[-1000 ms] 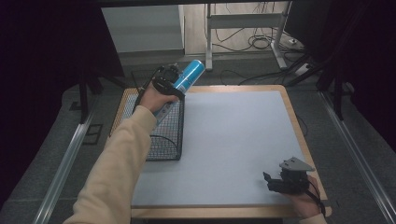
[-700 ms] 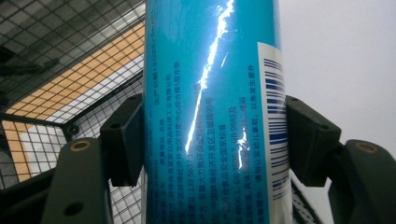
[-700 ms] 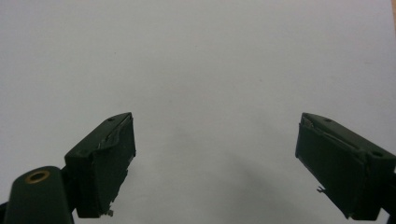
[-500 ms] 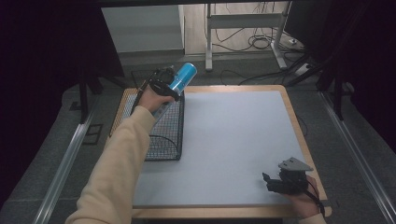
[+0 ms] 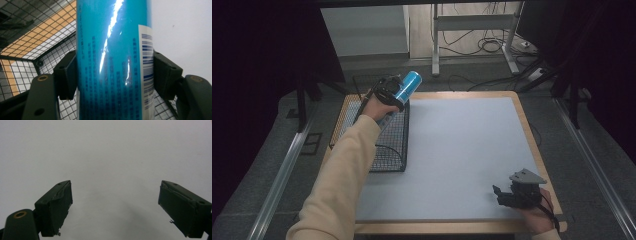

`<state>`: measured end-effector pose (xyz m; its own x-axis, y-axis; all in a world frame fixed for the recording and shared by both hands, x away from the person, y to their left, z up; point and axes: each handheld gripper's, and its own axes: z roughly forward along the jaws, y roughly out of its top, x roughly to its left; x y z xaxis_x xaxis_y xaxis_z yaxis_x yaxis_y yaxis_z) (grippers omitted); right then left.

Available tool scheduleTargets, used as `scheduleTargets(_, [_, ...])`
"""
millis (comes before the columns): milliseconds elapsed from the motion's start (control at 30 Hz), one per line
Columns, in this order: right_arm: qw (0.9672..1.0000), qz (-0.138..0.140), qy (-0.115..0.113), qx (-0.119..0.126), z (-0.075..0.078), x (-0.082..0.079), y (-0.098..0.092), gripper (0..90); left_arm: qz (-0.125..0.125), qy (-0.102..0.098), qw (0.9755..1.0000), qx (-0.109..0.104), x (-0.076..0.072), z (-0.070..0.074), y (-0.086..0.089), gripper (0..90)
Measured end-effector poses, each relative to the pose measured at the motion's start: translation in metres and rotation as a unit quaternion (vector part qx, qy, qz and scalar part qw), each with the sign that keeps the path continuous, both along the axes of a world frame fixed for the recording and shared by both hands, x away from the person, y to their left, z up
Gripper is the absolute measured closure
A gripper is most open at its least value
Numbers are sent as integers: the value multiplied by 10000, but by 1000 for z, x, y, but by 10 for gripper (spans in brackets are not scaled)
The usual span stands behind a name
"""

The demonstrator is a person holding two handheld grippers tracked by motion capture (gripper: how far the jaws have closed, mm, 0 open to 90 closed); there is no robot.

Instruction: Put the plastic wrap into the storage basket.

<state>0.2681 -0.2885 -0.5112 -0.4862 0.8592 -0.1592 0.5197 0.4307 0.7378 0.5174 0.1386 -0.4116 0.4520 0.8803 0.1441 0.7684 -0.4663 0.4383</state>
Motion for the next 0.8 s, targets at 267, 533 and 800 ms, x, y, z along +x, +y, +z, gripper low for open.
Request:
scheduleTargets(267, [10000, 4, -3, -3, 0, 0, 0, 121, 34, 244, 9992, 326, 5, -15, 0, 315])
scheduleTargets(533, [10000, 18, 1, -7, 0, 0, 0, 122, 123, 96, 9989, 451, 7, -17, 1, 306])
scheduleTargets(800, [10000, 29, -9, -19, 0, 0, 0, 121, 108, -103, 9996, 234, 3, -12, 2, 263])
